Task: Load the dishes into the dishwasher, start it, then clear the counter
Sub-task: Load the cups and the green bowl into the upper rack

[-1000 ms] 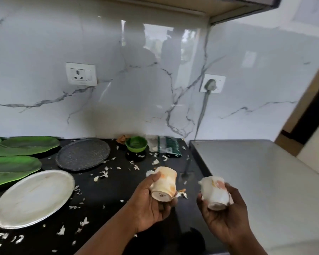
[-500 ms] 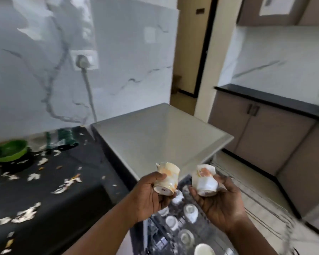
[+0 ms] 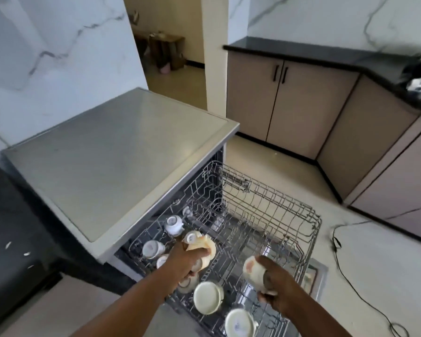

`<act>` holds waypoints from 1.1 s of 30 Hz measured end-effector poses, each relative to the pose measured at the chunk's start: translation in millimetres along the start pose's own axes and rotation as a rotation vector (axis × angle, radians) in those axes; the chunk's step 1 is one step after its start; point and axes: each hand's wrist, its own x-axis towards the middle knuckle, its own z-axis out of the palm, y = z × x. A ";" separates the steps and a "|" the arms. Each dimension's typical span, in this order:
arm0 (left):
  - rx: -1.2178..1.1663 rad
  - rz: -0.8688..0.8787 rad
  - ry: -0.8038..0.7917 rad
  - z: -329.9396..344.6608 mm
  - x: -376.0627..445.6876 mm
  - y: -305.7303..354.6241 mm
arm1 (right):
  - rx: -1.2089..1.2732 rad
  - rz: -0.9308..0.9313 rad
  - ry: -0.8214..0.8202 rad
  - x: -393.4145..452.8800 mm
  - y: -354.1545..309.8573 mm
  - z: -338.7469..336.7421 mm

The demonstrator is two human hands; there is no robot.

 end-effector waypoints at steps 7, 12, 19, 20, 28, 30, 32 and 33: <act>0.668 0.182 -0.019 5.2 47.5 -0.9 | -0.670 -0.180 0.188 31.1 23.9 -3.6; 0.955 0.190 -0.116 17.8 89.3 -5.1 | -1.155 -0.324 0.238 39.7 22.6 11.1; 1.129 0.318 -0.143 40.2 140.3 -20.0 | -1.200 -0.306 0.187 86.0 16.4 43.2; 1.139 0.320 -0.145 42.3 146.0 -22.1 | -1.188 -0.289 0.188 93.8 17.3 47.3; 1.195 0.342 -0.117 57.5 169.4 -26.2 | -1.116 -0.253 0.236 129.1 30.7 66.2; 1.204 0.363 -0.089 58.6 170.1 -26.4 | -1.131 -0.247 0.241 133.6 34.0 68.9; 1.215 0.382 -0.082 55.6 166.5 -28.7 | -1.132 -0.239 0.249 136.4 35.2 70.9; 1.220 0.394 -0.090 53.7 164.2 -31.2 | -1.124 -0.239 0.256 137.7 35.5 71.3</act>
